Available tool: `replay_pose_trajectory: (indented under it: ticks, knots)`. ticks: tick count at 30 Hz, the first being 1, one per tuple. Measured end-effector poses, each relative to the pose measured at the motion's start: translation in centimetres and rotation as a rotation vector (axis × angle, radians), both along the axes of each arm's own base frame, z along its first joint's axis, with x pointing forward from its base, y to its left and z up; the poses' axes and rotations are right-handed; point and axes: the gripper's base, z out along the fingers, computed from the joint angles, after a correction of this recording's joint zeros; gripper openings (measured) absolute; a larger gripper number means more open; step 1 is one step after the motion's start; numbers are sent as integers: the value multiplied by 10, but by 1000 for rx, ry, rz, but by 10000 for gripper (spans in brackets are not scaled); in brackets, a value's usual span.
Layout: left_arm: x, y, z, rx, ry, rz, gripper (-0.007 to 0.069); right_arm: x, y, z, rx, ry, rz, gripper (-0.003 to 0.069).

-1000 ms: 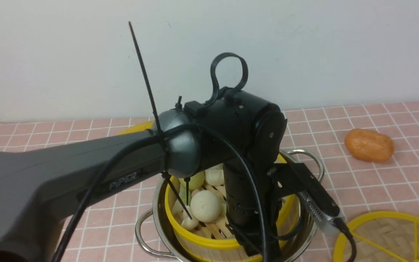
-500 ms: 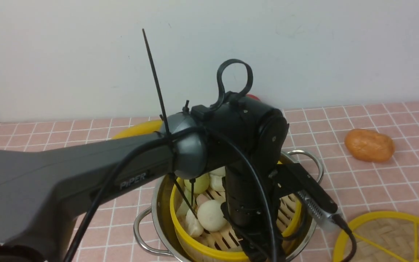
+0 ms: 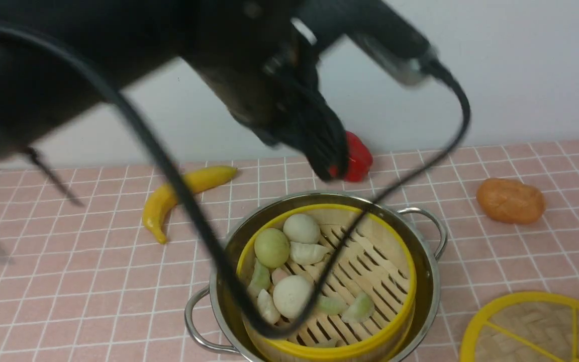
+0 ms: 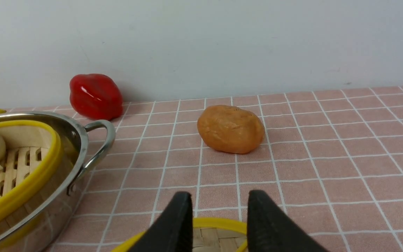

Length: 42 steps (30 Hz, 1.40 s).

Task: Place the steamer in the pot on the pink tablecloth, and put the lid on the steamer.
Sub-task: 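Move the gripper down to the bamboo steamer lid and grasp its center knob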

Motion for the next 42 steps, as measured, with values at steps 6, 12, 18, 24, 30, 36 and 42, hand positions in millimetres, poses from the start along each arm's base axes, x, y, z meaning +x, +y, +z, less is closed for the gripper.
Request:
replay_pose_trajectory:
  ticks: [6,12,18,24,30,36,42]
  knots:
    - [-39,73,73,-165,-316,247,-22,0,0,0,0,0,0,242]
    - [-72,120,110,-182,-528,350,-6,0,0,0,0,0,0,242]
    - [-90,146,127,-154,-653,414,5,0,0,0,0,0,0,242]
    - [-94,154,128,-193,-662,440,12,0,0,0,0,0,0,242]
    - [-106,169,72,-475,-566,325,22,0,0,0,0,0,0,242]
    - [-132,184,-69,-559,-500,261,22,0,0,0,0,0,0,242]
    - [-167,202,-191,-484,-443,392,33,0,0,0,0,0,0,242]
